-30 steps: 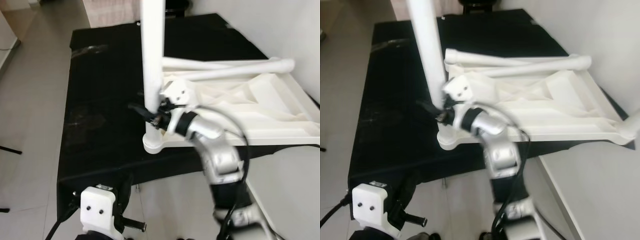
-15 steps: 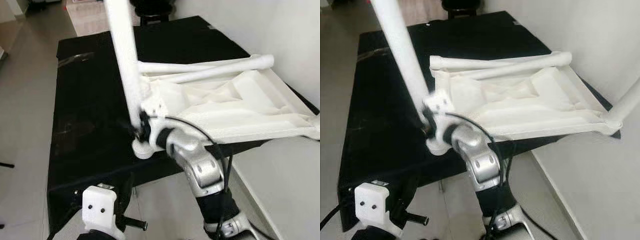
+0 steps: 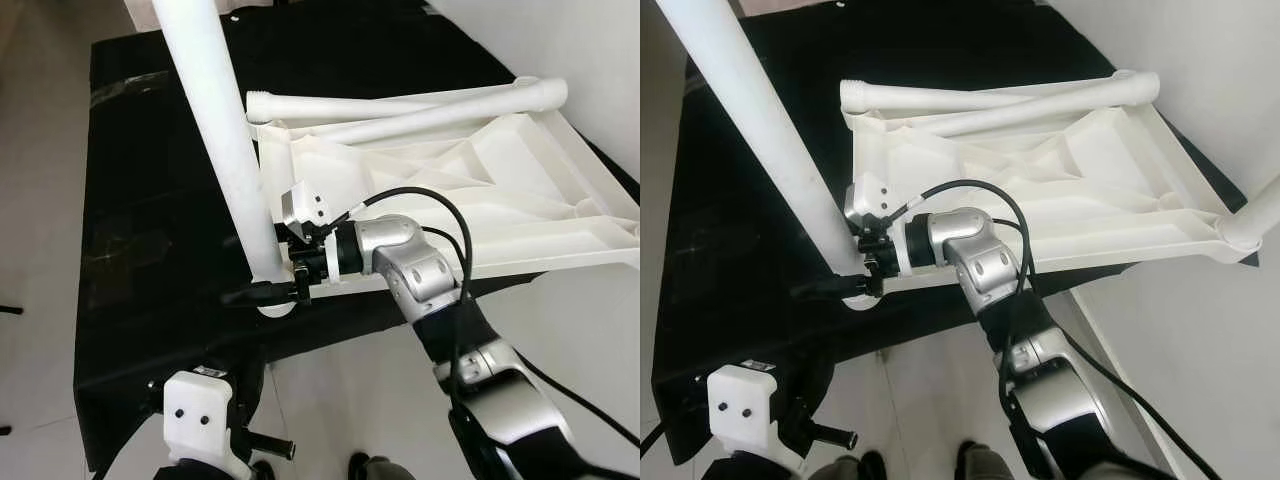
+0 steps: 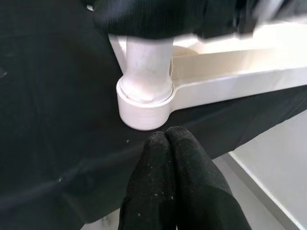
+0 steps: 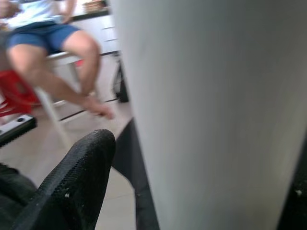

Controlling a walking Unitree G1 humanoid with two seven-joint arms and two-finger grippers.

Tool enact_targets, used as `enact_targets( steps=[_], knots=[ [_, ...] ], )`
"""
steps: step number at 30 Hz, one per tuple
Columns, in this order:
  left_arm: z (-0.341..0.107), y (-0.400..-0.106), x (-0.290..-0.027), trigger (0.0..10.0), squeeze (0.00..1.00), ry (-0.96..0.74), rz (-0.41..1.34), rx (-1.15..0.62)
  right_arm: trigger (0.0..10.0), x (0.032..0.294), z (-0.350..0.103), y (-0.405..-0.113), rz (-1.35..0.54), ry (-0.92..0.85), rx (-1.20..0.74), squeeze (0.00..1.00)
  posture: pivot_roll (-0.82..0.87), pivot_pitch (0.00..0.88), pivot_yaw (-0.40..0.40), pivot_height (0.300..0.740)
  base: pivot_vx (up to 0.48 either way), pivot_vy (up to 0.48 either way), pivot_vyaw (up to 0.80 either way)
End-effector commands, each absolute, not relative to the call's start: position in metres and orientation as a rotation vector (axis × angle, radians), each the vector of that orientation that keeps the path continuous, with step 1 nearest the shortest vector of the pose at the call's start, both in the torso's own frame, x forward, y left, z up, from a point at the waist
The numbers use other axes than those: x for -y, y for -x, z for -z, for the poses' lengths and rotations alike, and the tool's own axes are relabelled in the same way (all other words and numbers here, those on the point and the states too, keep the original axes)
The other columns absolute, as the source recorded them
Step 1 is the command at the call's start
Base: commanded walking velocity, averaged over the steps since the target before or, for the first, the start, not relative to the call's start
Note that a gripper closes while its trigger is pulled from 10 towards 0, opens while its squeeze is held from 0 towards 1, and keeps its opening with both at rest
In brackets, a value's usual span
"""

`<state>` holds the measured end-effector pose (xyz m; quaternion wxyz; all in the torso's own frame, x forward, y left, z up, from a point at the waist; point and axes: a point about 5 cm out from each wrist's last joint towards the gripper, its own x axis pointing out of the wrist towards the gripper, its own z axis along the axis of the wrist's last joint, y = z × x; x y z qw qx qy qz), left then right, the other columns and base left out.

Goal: Building children table

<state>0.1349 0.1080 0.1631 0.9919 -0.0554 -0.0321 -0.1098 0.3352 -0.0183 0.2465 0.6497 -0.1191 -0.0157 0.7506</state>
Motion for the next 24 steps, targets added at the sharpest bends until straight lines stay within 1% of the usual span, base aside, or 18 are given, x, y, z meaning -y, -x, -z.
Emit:
enact_targets(
  steps=[1,3,4,10,14,17,18,20,22,23,24],
  knots=[
    [-0.163,-0.13,-0.107,10.0,0.0,0.107,0.222,0.041,10.0,0.016,-0.254,-0.337,-1.748,0.277,0.063,0.0,0.04,0.289,0.009,0.74,0.0,0.0,0.0],
    [-0.163,-0.129,-0.107,10.0,0.0,0.107,0.222,0.039,10.0,0.017,-0.259,-0.34,-1.752,0.284,0.067,0.0,0.04,0.292,0.012,0.74,0.0,0.0,0.0],
    [-0.163,-0.129,-0.108,10.0,0.0,0.106,0.222,0.037,0.0,0.019,-0.264,-0.341,-1.772,0.282,0.067,0.0,0.03,0.297,0.014,0.74,0.0,0.0,0.0],
    [-0.163,-0.128,-0.107,10.0,0.0,0.109,0.226,0.031,0.0,0.032,-0.274,-0.346,-1.874,0.323,0.057,0.0,0.01,0.299,0.015,0.74,0.0,0.0,0.0],
    [-0.162,-0.128,-0.107,10.0,0.0,0.11,0.226,0.03,0.0,0.035,-0.274,-0.347,-1.878,0.328,0.056,0.0,0.0,0.296,0.014,0.74,0.0,0.0,0.0],
    [-0.161,-0.13,-0.106,10.0,0.0,0.114,0.227,0.03,0.0,0.041,-0.273,-0.349,-1.843,0.317,0.09,0.0,0.0,0.289,0.016,0.74,0.0,0.0,0.0],
    [-0.161,-0.13,-0.106,10.0,0.0,0.114,0.227,0.03,0.0,0.043,-0.272,-0.35,-1.816,0.316,0.102,0.0,-0.01,0.287,0.014,0.74,0.0,0.0,0.0],
    [-0.16,-0.13,-0.106,10.0,0.0,0.116,0.226,0.031,0.0,0.049,-0.264,-0.353,-1.664,0.317,0.123,0.0,-0.01,0.285,0.003,0.74,0.0,0.0,0.0],
    [-0.16,-0.13,-0.106,10.0,0.0,0.117,0.224,0.033,0.0,0.052,-0.249,-0.356,-1.391,0.259,0.107,0.0,-0.01,0.285,-0.006,0.74,0.0,0.0,0.0],
    [-0.16,-0.13,-0.106,10.0,0.0,0.117,0.224,0.033,0.0,0.052,-0.249,-0.356,-1.391,0.259,0.107,0.0,-0.01,0.285,-0.006,0.74,0.0,0.0,0.0],
    [-0.16,-0.13,-0.106,10.0,0.0,0.117,0.223,0.034,0.0,0.053,-0.238,-0.357,-1.222,0.227,0.079,0.0,-0.01,0.287,-0.018,0.74,0.0,0.0,0.0]
  ],
)
